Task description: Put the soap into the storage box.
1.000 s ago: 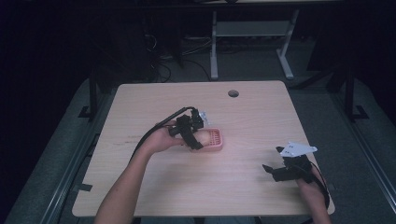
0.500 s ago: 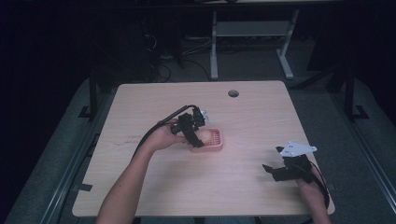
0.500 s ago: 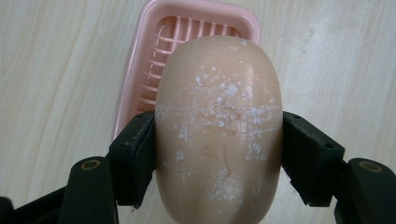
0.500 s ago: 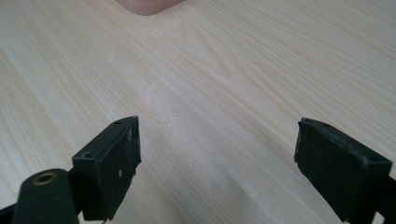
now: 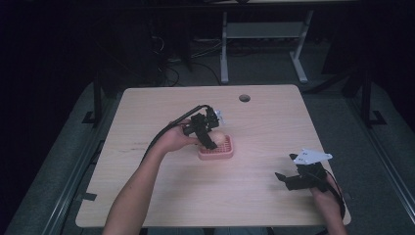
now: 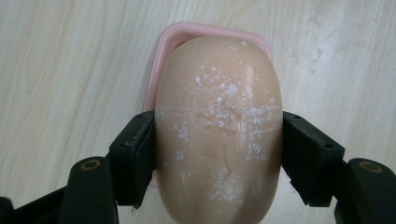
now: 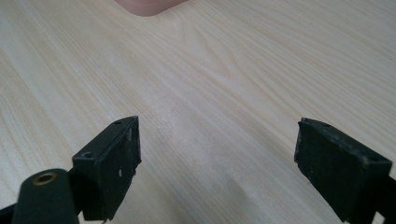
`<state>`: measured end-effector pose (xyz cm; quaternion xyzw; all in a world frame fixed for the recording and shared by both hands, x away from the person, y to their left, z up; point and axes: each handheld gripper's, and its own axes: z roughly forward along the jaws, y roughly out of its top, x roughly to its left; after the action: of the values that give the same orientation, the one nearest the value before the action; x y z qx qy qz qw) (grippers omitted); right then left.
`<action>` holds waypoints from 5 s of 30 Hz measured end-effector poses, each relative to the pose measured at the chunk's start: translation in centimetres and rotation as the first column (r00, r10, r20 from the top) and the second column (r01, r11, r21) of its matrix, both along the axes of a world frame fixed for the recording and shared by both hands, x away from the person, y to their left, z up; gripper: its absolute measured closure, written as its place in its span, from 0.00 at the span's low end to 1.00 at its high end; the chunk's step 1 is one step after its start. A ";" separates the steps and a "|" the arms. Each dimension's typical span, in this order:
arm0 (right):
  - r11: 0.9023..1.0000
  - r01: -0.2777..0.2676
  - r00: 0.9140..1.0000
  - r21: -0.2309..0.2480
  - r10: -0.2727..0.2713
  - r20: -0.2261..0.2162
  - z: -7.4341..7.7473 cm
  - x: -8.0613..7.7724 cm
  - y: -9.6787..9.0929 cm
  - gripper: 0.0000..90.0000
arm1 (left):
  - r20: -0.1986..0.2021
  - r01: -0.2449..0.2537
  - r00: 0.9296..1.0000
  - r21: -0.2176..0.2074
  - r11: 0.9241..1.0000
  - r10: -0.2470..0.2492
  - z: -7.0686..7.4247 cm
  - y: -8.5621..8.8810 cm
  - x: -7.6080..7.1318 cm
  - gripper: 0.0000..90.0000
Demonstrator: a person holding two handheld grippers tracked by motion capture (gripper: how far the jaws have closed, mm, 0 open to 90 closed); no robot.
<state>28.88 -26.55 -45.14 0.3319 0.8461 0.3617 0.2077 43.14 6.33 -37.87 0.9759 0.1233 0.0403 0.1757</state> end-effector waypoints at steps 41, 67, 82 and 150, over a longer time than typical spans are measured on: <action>1.000 -0.002 1.000 0.006 0.002 0.006 0.0 -0.1 0.0 0.15 | -0.058 -0.007 0.998 0.049 0.999 0.009 -3.9 -1.1 2.2 0.36; 1.000 -0.004 1.000 0.002 0.004 0.005 0.0 0.0 0.0 0.15 | -0.031 0.009 0.999 0.063 0.998 -0.007 -3.9 -1.4 1.9 0.35; 1.000 -0.008 1.000 -0.002 0.008 0.007 0.0 0.0 0.0 0.16 | -0.005 0.008 1.000 0.034 0.999 -0.007 -2.9 -1.2 1.5 0.30; 1.000 -0.009 1.000 -0.025 0.009 -0.023 -0.4 0.1 1.3 0.16 | 0.009 -0.029 1.000 -0.023 0.999 0.030 -2.2 3.2 -3.5 0.25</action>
<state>28.96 -25.26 -45.58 0.3298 0.8543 0.3483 0.2002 39.67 9.58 -40.11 0.9717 0.1373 0.0458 0.1866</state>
